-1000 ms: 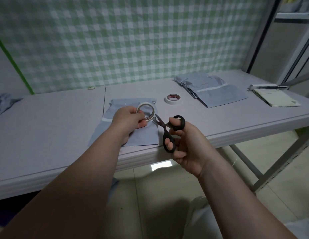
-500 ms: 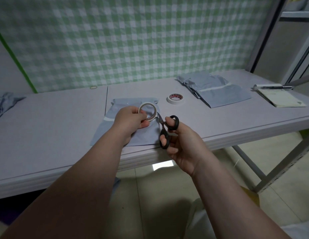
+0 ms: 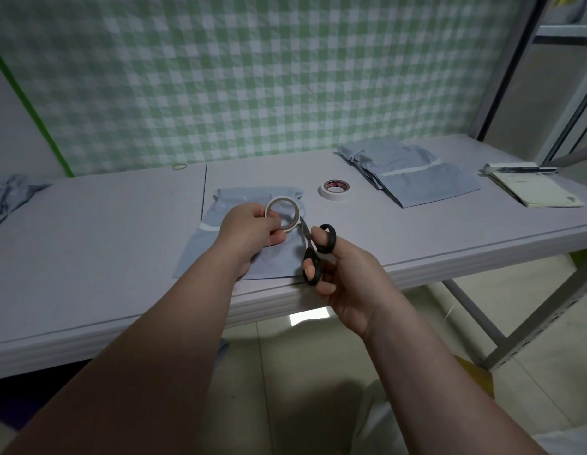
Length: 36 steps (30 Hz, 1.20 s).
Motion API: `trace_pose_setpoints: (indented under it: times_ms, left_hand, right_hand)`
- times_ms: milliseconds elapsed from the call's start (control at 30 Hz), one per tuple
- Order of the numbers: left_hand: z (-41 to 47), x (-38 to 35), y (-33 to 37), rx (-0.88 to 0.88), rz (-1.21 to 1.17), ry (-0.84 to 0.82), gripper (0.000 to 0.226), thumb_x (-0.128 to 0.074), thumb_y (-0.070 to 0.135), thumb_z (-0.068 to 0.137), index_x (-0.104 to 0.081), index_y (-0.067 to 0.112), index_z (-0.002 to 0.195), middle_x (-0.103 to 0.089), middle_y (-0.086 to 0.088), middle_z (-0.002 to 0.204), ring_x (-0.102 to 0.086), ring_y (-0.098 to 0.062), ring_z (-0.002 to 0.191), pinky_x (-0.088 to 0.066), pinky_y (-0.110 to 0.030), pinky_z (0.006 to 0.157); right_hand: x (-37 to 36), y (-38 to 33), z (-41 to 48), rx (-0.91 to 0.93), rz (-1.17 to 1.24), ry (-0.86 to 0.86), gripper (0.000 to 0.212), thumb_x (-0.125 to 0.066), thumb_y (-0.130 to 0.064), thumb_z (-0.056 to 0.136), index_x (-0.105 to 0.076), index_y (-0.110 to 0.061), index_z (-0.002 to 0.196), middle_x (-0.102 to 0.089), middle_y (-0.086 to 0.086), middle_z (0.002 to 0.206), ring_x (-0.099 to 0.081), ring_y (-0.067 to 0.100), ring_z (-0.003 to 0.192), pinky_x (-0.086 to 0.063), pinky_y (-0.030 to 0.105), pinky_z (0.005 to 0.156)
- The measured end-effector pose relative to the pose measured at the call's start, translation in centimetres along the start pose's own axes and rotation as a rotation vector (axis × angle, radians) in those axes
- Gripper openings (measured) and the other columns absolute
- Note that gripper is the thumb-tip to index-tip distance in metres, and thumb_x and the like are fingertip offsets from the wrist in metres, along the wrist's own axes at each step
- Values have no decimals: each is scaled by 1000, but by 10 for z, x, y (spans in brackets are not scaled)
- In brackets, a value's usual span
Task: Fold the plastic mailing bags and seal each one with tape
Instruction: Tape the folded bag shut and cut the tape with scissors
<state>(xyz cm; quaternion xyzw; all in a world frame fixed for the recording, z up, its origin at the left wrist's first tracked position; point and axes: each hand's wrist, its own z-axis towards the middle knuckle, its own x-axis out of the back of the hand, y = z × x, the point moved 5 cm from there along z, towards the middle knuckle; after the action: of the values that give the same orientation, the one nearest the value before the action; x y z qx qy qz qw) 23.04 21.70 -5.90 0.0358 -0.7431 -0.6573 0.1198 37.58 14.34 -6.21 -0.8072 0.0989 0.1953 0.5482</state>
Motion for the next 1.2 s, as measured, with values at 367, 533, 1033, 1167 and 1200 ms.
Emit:
trace_pose_setpoints:
  times_ms: [367, 533, 1033, 1167, 1200]
  left_hand:
    - [0, 0, 0, 10, -2, 2, 16, -55, -4, 90, -58, 6, 77, -60, -8, 79, -63, -11, 57, -53, -14, 55]
    - [-1, 0, 0, 17, -15, 5, 16, -54, -5, 89, -58, 5, 78, -60, -9, 80, -62, -13, 60, -55, -16, 58]
    - [-14, 46, 18, -82, -116, 163, 12, -65, 15, 88, -58, 6, 83, -61, -15, 83, -66, -11, 58, -56, -36, 81]
    - [-26, 82, 30, -165, 193, 299, 35, -51, 30, 95, -59, 7, 70, -64, -8, 70, -65, -16, 57, -54, -25, 65]
    - [-30, 90, 33, -210, 316, 335, 36, -50, 29, 95, -61, 7, 70, -64, -9, 68, -63, -19, 58, -51, -24, 62]
  right_hand:
    - [1, 1, 1, 50, -84, 29, 19, -60, -26, 90, -47, -13, 91, -51, 0, 51, -37, 10, 52, -26, 15, 36]
    - [4, 0, -3, 67, -102, 27, 21, -60, -27, 90, -45, -13, 90, -50, -2, 50, -36, 9, 51, -26, 14, 36]
    - [16, -60, 10, 438, -1527, 596, 13, -56, -14, 85, -63, -11, 96, -62, 10, 97, -47, 25, 77, -35, 26, 66]
    - [3, -57, 17, 418, -1750, 613, 17, -48, -10, 91, -60, -8, 103, -60, 11, 105, -49, 28, 110, -35, 28, 71]
    - [0, -57, 18, 434, -1812, 623, 19, -46, -10, 91, -60, -9, 103, -61, 10, 105, -45, 27, 115, -35, 30, 72]
